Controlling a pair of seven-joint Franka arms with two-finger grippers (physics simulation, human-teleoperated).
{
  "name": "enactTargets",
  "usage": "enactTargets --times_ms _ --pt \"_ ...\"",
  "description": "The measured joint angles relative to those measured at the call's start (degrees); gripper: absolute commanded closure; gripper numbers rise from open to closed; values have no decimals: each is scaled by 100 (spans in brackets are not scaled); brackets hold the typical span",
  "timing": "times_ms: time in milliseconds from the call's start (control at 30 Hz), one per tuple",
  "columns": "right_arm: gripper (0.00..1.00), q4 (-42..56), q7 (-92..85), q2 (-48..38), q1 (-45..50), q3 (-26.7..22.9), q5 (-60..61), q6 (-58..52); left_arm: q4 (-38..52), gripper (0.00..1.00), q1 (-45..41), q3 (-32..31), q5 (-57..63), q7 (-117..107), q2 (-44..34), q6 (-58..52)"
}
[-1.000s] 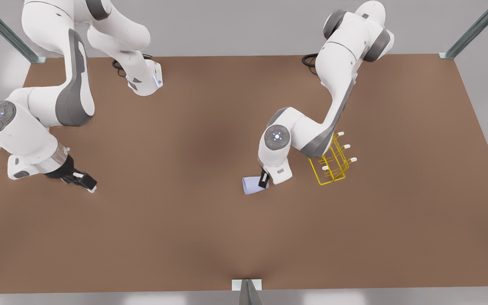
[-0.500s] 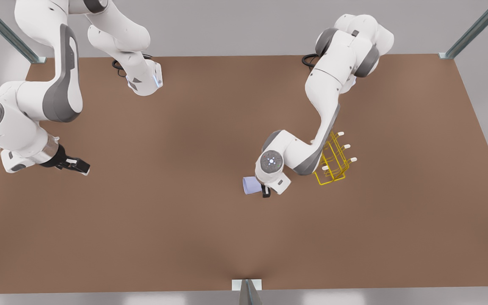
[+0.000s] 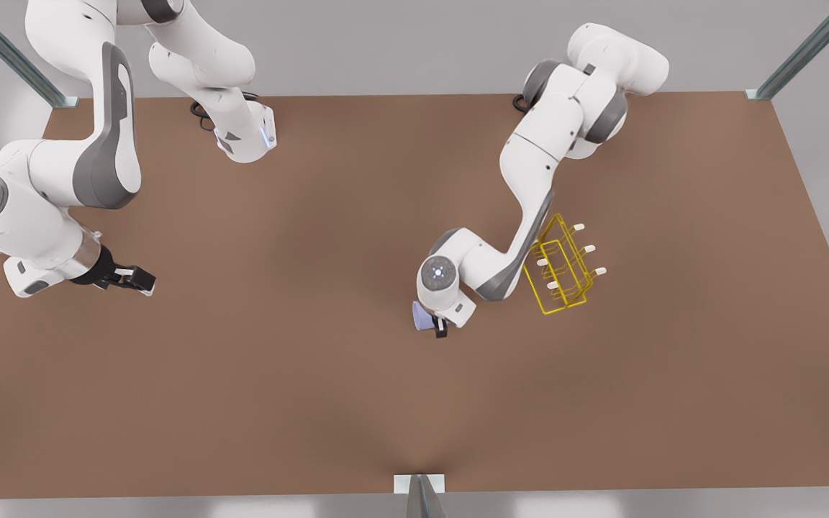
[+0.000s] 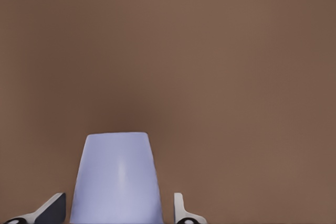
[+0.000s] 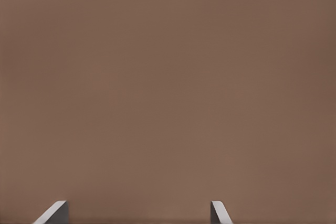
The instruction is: Place the cup on the cup holder
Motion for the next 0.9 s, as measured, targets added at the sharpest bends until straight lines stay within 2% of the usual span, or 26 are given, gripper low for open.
enactTargets --times_ms 300,333,367,533,633,767,900 --pt "0 1 -134 10 -12 0 0 0 1 0 -157 -7 177 -272 211 230" --pt "0 2 -145 10 -15 0 -1 1 9 13 -154 -8 181 -291 212 242" --pt "0 -1 -156 10 -17 0 0 1 33 30 -148 -8 175 -305 213 252" --pt "0 -4 -201 10 -32 -1 0 0 88 26 -111 -15 150 -327 162 265" --pt "0 3 -224 10 -37 -2 -10 0 104 26 -94 -59 129 -308 -223 73" --pt "0 18 -250 36 -24 0 -55 2 108 26 -212 -17 216 -267 -800 -806" --pt "0 22 -272 45 -31 0 -70 3 108 26 -599 -5 960 -245 -1153 -2213"
